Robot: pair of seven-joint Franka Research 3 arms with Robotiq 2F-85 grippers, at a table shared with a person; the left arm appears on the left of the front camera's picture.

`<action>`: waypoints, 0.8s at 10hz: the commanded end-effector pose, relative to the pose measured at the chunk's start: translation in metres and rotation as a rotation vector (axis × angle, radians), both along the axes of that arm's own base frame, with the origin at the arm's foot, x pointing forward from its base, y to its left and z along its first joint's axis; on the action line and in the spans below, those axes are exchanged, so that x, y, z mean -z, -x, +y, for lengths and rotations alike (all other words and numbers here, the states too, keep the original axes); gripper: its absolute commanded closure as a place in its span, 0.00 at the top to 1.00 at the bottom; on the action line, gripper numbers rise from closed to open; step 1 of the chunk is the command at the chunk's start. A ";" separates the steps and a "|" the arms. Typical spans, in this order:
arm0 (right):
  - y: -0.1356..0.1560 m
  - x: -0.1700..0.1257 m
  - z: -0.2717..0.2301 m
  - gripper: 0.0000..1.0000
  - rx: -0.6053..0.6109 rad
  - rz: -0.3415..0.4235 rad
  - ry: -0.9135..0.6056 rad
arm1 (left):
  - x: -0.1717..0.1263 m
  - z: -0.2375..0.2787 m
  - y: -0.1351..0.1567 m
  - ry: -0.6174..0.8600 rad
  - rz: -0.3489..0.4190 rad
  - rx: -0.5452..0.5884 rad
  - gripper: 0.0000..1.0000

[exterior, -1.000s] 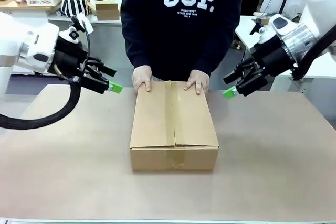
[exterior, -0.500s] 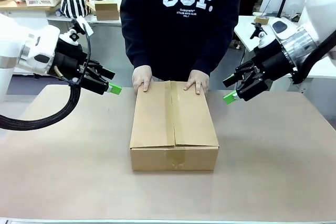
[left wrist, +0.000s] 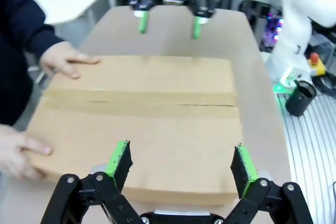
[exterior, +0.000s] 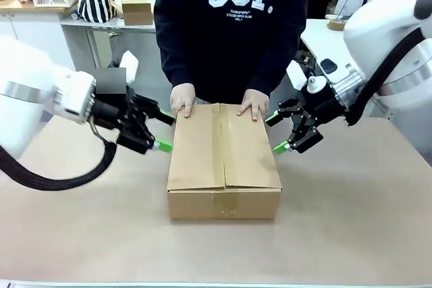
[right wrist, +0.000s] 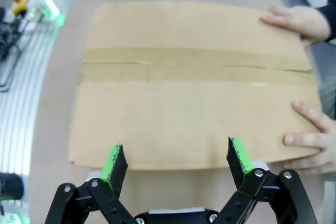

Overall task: Pack the gift set into the box.
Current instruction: Press and hold the closed box until the human finishes sealing it.

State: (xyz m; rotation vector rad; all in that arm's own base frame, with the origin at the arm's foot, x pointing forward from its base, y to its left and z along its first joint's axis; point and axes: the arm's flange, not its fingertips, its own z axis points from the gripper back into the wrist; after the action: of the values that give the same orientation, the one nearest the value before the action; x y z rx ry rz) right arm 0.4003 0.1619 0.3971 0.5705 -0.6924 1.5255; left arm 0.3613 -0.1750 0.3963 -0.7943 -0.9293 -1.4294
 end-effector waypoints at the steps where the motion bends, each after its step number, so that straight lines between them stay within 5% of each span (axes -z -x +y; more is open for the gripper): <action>1: -0.013 0.021 0.009 1.00 0.037 -0.022 -0.148 | 0.032 -0.014 -0.013 0.063 -0.045 0.103 1.00; 8: -0.027 0.082 0.027 1.00 0.027 0.079 -0.230 | 0.078 -0.050 -0.024 0.048 -0.022 0.075 1.00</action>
State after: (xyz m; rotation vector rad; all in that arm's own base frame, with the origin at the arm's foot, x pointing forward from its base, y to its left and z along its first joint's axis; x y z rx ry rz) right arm 0.4228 0.1846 0.3273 0.7738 -0.7809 1.3720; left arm 0.3847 -0.2191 0.3225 -0.8795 -0.9192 -1.4992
